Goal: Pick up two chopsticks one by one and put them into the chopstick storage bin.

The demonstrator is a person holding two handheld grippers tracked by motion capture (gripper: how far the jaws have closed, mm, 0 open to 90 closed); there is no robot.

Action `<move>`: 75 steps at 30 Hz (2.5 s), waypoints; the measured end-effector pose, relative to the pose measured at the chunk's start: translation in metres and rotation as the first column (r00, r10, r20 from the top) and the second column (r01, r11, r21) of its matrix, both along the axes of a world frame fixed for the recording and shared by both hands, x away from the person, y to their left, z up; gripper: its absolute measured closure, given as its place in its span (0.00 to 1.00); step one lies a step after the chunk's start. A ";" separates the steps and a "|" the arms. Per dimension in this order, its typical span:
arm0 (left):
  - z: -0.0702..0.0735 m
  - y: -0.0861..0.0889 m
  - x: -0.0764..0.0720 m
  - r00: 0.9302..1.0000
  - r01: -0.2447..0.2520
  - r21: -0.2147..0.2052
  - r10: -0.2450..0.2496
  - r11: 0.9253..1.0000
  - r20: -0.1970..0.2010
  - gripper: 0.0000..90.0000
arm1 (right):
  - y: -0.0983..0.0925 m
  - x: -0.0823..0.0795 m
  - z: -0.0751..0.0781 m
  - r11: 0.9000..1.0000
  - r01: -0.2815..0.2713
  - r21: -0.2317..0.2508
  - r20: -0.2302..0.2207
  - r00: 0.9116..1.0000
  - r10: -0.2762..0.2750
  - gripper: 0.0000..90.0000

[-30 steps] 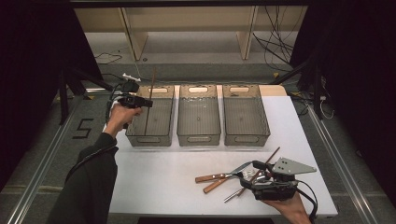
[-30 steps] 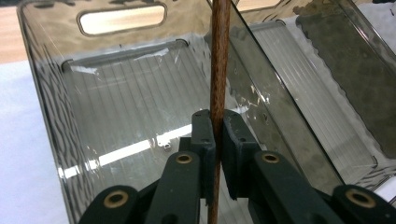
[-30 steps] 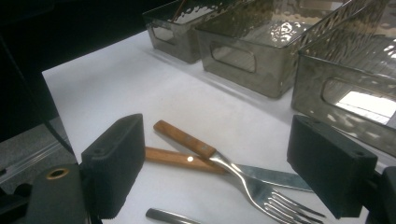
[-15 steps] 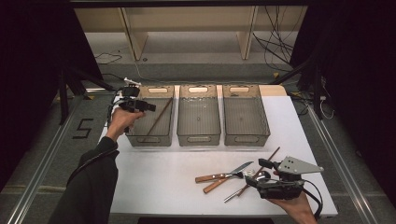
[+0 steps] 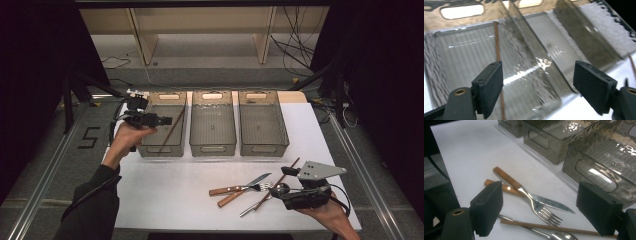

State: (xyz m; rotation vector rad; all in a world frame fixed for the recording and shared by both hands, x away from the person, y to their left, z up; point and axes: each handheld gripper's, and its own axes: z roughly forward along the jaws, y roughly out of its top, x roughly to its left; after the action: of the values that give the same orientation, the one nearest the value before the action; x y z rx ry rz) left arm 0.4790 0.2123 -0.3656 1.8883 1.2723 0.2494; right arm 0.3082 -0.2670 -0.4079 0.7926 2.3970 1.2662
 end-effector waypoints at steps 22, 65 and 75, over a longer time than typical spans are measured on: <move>-0.053 -0.028 -0.109 0.983 0.139 0.000 -0.138 0.990 0.118 0.18 | 0.021 0.027 0.000 0.930 -0.227 -0.288 -0.040 0.973 0.225 0.31; -0.103 -0.031 -0.149 0.977 0.158 -0.009 -0.155 0.987 0.146 0.18 | 0.060 0.024 -0.049 0.640 -0.466 -0.610 -0.196 0.872 0.448 0.55; -0.104 -0.031 -0.149 0.977 0.165 -0.010 -0.162 0.986 0.139 0.18 | 0.067 0.022 -0.055 0.600 -0.481 -0.640 -0.201 0.858 0.473 0.61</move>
State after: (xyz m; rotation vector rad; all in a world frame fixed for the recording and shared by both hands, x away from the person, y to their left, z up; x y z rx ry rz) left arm 0.3301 0.1808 -0.4694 1.9111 1.0179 0.2735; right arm 0.3301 -0.1995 -0.4626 -0.0877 2.8760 0.3959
